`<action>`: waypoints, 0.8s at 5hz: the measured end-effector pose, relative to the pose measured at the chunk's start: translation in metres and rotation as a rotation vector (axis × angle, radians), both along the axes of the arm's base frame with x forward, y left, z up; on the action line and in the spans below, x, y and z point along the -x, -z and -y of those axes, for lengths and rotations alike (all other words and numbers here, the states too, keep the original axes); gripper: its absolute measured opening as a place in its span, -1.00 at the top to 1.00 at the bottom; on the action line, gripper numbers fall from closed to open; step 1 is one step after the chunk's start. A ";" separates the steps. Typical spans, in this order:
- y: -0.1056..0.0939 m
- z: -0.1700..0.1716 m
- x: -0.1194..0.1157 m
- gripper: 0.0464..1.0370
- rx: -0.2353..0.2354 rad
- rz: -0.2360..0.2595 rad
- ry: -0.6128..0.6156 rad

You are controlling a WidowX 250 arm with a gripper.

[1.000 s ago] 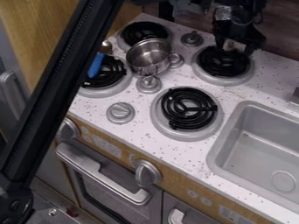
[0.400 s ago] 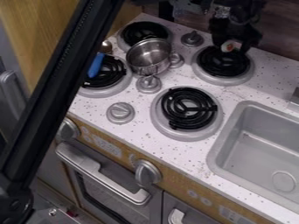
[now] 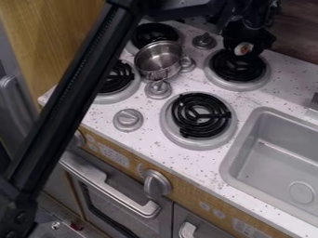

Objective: Moved the sushi roll from the top right burner to the down right burner

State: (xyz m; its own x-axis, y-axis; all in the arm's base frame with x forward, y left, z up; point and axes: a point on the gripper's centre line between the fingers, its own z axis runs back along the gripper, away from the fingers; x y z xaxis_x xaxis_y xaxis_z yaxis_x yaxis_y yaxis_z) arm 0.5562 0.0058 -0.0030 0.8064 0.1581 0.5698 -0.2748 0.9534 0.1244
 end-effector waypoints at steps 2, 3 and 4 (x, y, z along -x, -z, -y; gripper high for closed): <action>0.010 -0.009 -0.002 -0.85 0.000 0.012 -0.083; 0.014 -0.011 -0.008 -0.50 0.001 0.025 -0.092; 0.012 -0.013 -0.008 -0.03 -0.008 0.025 -0.101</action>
